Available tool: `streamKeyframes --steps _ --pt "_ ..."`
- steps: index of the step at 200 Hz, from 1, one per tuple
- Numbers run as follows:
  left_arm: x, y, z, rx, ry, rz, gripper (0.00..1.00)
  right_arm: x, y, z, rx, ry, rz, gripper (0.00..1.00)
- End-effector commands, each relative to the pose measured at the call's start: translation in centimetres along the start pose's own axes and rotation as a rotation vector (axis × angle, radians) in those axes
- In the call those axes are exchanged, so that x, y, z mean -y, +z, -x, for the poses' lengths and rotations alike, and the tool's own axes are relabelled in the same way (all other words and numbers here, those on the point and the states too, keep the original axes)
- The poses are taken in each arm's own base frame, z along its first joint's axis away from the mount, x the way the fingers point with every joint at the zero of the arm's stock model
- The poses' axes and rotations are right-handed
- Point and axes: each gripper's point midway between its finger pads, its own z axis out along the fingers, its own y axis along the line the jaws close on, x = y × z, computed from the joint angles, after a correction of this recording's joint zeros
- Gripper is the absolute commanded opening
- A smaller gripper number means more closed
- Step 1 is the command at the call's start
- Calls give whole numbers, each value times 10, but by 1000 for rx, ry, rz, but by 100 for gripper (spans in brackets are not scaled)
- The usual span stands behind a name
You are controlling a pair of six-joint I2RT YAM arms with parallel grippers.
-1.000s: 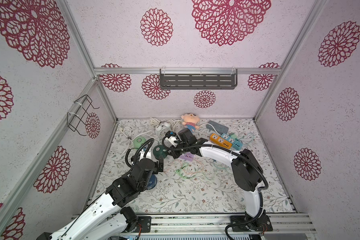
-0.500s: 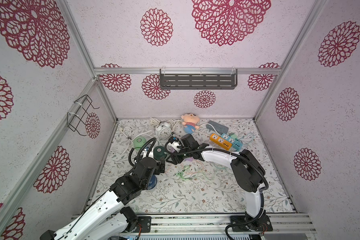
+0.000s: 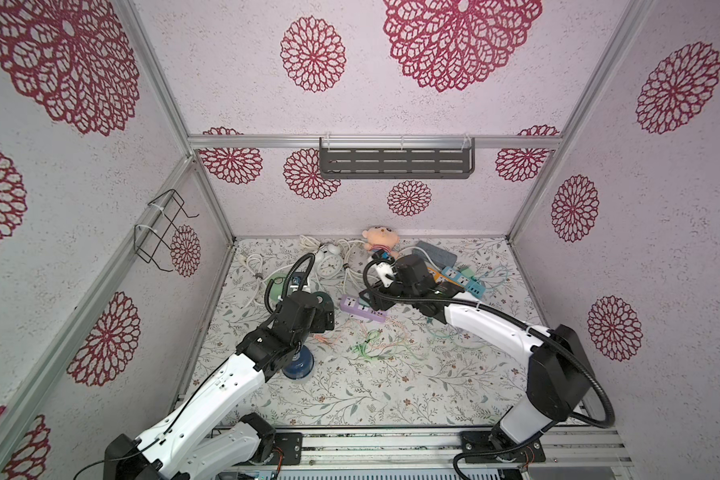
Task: Charge the cordless meat grinders
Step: Place the cordless meat grinder at the center of the board, then pick up the plug from the center of the board.
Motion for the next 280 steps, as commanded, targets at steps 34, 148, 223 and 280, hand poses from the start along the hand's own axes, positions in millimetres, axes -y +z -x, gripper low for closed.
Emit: streamKeyframes --steps 34,148,223,280 --pt "65 31 17 -45 -35 -206 88 183 -103 -53 -59 438 -610 65" --pt "142 67 -15 -70 -20 -406 90 313 -119 -205 -265 725 -900 76" --pt "124 61 -12 -55 -36 -401 90 352 -90 -214 -418 653 -894 77" --pt "120 59 -12 -71 -13 -385 91 343 -83 -215 -364 700 -801 70"
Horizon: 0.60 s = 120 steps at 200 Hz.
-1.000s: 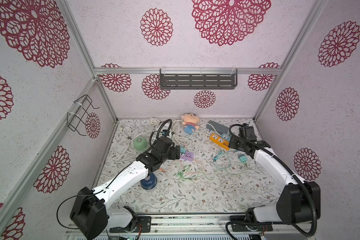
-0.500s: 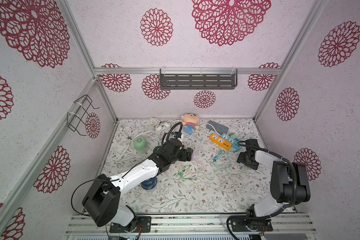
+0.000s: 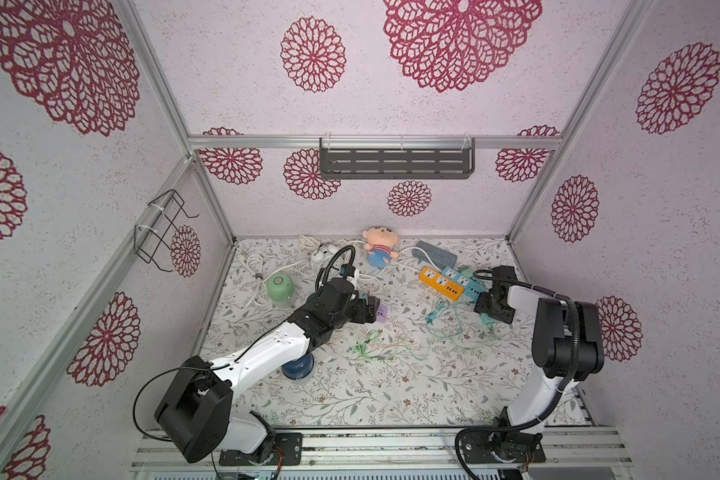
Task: Charge the cordless meat grinders
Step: Pick up the plug from the center of the board.
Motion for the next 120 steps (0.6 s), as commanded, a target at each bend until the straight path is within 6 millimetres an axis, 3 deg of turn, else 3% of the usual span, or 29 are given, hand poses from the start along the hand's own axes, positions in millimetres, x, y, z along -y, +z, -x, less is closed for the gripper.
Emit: streamKeyframes --steps 1,34,68,94,120 --pt "1 -5 7 7 7 -6 91 -4 -1 -14 -32 -13 50 70" --pt "0 -9 2 5 -22 -17 91 -17 3 -31 -64 -30 138 74" --pt "-1 -17 1 14 -46 -20 91 -25 -6 -33 -56 -62 196 75" --pt "-3 -20 0 22 -58 -14 92 -34 -16 -32 -61 -78 232 69" --pt "-1 -19 1 23 -62 -25 92 -36 -20 -43 -92 -102 201 67"
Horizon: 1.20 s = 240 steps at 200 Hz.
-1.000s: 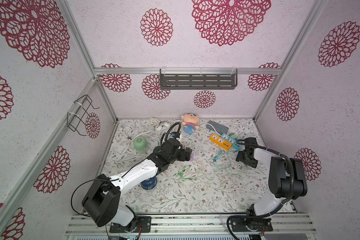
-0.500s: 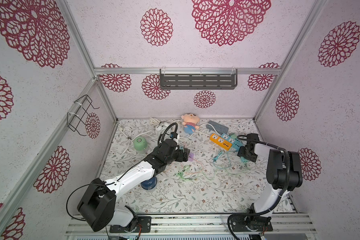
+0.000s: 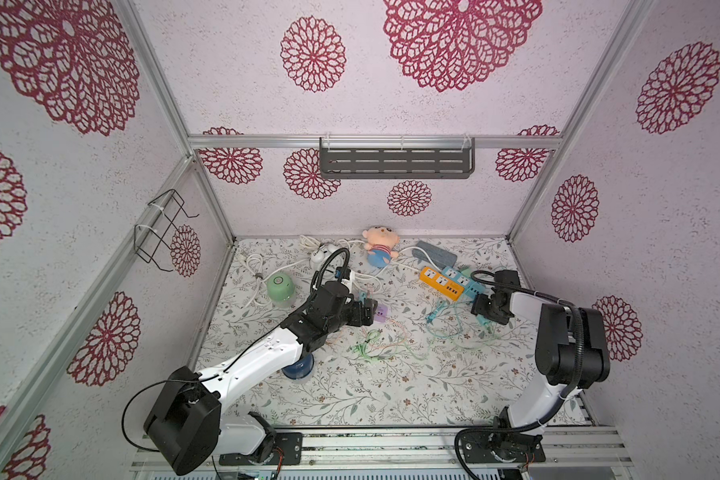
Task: Charge the cordless meat grinders
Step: Pick up the plug from the center of the board.
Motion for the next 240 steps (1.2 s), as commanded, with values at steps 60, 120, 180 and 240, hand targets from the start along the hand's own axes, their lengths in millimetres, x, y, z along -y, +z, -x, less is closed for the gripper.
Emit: streamKeyframes --steps 60,120,180,240 --pt "4 0 4 15 -31 -27 92 -6 -11 -58 -135 -84 -17 75" --pt "4 -5 5 22 -31 -28 92 -16 -15 -67 -170 -105 -19 65" --pt "7 -5 1 13 -31 -35 92 14 -7 -61 -195 -97 -195 71" --pt "18 0 5 4 -17 -44 92 39 9 -51 -215 -32 -224 67"
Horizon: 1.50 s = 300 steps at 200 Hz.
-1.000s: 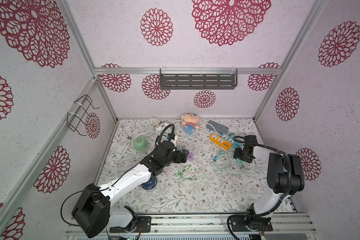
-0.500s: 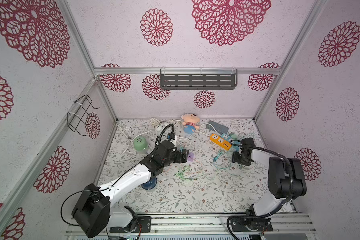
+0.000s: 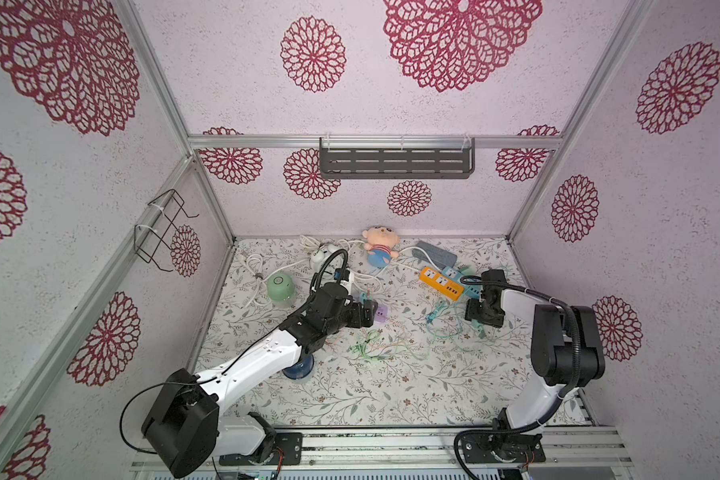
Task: Charge the cordless meat grinders
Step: Pick up the plug from the center of the board.
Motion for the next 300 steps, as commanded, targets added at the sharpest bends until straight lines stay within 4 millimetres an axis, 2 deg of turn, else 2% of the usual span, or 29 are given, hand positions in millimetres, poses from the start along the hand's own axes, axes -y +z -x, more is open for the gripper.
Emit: streamKeyframes --steps 1,27,43,81,95,127,146,178,209,243,278,300 --pt "11 3 9 12 0 -17 92 32 19 -32 -128 33 -105 66" --pt "16 6 11 8 7 -20 92 31 17 -39 -132 57 -62 63" --pt "19 9 11 2 9 -24 92 28 12 -43 -124 64 -35 57" --pt "28 17 14 -13 12 -40 92 22 -3 -47 -90 82 17 37" --pt "32 19 16 -21 11 -52 92 19 -12 -43 -62 90 41 32" --pt "50 29 20 -100 -14 -160 93 2 -45 -19 41 84 118 28" --pt "62 37 21 -152 -55 -257 92 -22 -70 -3 114 30 185 24" --pt "74 47 39 -231 -171 -409 89 -90 -125 20 259 -119 356 22" --pt "83 49 36 -266 -188 -465 86 -145 -164 38 315 -192 499 22" --pt "88 49 31 -156 -237 -519 89 -172 -177 54 299 -66 564 18" --pt "106 62 21 -108 -109 -423 93 -201 -204 63 332 27 638 15" --pt "118 67 29 -72 -83 -430 93 -215 -219 61 360 59 655 15"
